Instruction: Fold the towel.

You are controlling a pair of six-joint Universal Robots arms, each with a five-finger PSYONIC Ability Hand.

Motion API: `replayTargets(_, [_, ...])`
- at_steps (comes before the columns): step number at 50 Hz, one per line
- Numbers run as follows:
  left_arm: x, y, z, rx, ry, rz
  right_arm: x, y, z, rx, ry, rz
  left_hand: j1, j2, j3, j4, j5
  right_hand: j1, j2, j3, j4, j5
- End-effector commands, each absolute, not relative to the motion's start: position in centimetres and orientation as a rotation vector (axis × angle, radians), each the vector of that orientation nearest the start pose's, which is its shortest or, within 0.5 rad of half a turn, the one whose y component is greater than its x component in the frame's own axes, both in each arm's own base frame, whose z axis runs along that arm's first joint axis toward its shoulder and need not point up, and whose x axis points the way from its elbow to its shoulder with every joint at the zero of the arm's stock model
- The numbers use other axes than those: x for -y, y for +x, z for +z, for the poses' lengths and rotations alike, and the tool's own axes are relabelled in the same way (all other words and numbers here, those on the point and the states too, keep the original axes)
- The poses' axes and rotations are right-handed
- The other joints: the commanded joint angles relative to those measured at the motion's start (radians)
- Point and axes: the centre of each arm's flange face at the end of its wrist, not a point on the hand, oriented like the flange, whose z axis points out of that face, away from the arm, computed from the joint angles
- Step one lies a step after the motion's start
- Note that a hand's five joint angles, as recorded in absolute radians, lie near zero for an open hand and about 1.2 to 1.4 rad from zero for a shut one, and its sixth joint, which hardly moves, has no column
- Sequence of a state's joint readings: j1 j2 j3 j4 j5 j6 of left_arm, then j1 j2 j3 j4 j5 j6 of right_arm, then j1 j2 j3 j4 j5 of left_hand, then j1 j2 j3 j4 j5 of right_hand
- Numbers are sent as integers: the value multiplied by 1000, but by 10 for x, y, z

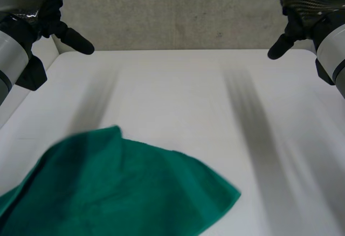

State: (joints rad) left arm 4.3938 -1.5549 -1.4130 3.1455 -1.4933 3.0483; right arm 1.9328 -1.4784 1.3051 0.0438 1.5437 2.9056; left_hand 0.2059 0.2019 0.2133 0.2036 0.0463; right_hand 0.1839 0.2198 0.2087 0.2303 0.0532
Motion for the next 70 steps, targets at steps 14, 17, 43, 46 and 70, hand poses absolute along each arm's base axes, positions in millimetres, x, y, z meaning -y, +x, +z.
replayTargets(14, [258,-229,339,-2244,589,-2387,245,275,304,-2012,-1084,-1986,-13,-9,-20,-11,-28,-9,-45,-34,-56,-53])
replayTargets(17, [258,-230,328,-2276,629,-2320,238,283,286,-2062,-1162,-1879,-10,-6,-17,-8,-25,-9,-45,-34,-56,-53])
replayTargets(43, [255,-210,246,-2487,583,-2035,204,284,147,-2238,-1071,-1396,-7,-3,-14,-5,-22,212,176,187,166,168])
replayTargets(46, [254,-210,244,-2495,584,-2028,202,286,142,-2233,-1083,-1368,-10,-6,-17,-8,-25,221,185,196,175,177])
replayTargets(70, [252,-209,240,-2506,584,-2012,194,295,133,-2183,-1111,-1356,-13,-9,-20,-11,-28,1212,1176,1188,1166,1169])
